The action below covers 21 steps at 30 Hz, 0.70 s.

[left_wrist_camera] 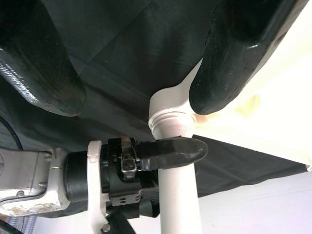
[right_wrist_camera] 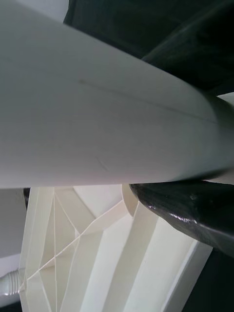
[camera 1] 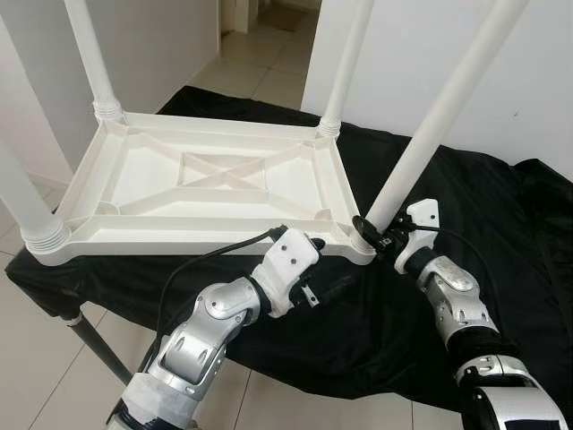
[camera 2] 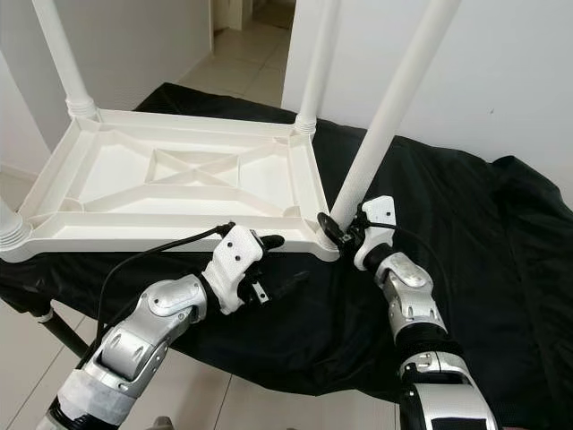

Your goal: Building children table

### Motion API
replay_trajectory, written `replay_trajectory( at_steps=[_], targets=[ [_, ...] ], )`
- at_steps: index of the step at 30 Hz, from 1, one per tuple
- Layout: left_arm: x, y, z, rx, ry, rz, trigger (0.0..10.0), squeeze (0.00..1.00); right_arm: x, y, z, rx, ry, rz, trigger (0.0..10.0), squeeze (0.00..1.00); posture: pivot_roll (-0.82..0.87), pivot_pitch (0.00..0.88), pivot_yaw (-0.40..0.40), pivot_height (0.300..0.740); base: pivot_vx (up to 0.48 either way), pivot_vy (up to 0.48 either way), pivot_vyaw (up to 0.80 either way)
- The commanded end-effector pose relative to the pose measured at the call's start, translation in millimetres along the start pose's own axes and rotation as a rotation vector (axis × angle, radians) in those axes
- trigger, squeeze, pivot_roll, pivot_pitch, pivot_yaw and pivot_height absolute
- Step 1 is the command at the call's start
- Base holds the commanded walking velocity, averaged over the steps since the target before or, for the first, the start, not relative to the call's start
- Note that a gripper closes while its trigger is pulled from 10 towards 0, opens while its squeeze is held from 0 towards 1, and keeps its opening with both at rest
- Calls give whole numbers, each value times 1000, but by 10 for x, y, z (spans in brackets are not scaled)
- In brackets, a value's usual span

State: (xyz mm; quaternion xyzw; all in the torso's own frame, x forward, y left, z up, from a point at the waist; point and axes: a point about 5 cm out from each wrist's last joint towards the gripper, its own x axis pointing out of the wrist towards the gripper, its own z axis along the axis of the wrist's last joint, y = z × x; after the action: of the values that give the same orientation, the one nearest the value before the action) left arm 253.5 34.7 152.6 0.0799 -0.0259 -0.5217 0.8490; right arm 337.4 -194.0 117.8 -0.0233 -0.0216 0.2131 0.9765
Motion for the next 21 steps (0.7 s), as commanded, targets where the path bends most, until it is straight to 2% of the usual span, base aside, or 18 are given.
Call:
replay_trajectory(
  at_steps=[1,4,6,8,9,10,11,12,13,15,18,19,21],
  targets=[
    [49,-19,33,13,-15,-28,10000,0,-94,-69,-112,17,55,-84,10000,0,-15,0,-86,740,0,0,0],
    [58,-10,39,10,-16,-30,10000,0,-109,-65,-117,26,53,-151,10000,0,-21,0,-77,740,0,0,0],
    [35,-21,2,8,7,-54,10000,0,-160,-56,-119,67,47,-327,10000,0,-32,0,-68,740,0,0,0],
    [35,-21,2,8,7,-54,10000,0,-160,-56,-119,67,47,-327,10000,0,-32,0,-68,740,0,0,0],
    [18,-30,-24,3,22,-64,10000,0,-187,-54,-112,77,43,-407,10000,0,-33,0,-68,740,0,0,0],
    [18,-30,-24,3,22,-64,10000,0,-187,-54,-112,77,43,-407,10000,0,-33,0,-68,740,0,0,0],
    [-2,-32,-46,0,32,-69,10000,0,-211,-34,-104,81,36,-482,10000,0,-35,0,-67,740,0,0,0],
    [-2,-32,-46,0,32,-69,10000,0,-211,-34,-104,81,36,-482,10000,0,-35,0,-67,740,0,0,0],
    [-20,-24,-62,0,38,-68,10000,0,-231,-6,-108,90,36,-556,10000,0,-38,0,-68,740,0,0,0],
    [-20,-24,-62,0,38,-68,10000,0,-231,-6,-108,90,36,-556,10000,0,-38,0,-68,740,0,0,0],
    [-65,86,-75,3,46,-25,10000,0,-275,165,-141,141,36,-806,10000,0,-32,0,-75,740,0,0,0],
    [-65,86,-75,3,46,-25,10000,0,-275,165,-141,141,36,-806,10000,0,-32,0,-75,740,0,0,0],
    [-86,148,-73,5,50,5,10000,0,-256,280,-129,167,28,-860,10000,0,-30,0,-74,740,0,0,0]
  ],
)
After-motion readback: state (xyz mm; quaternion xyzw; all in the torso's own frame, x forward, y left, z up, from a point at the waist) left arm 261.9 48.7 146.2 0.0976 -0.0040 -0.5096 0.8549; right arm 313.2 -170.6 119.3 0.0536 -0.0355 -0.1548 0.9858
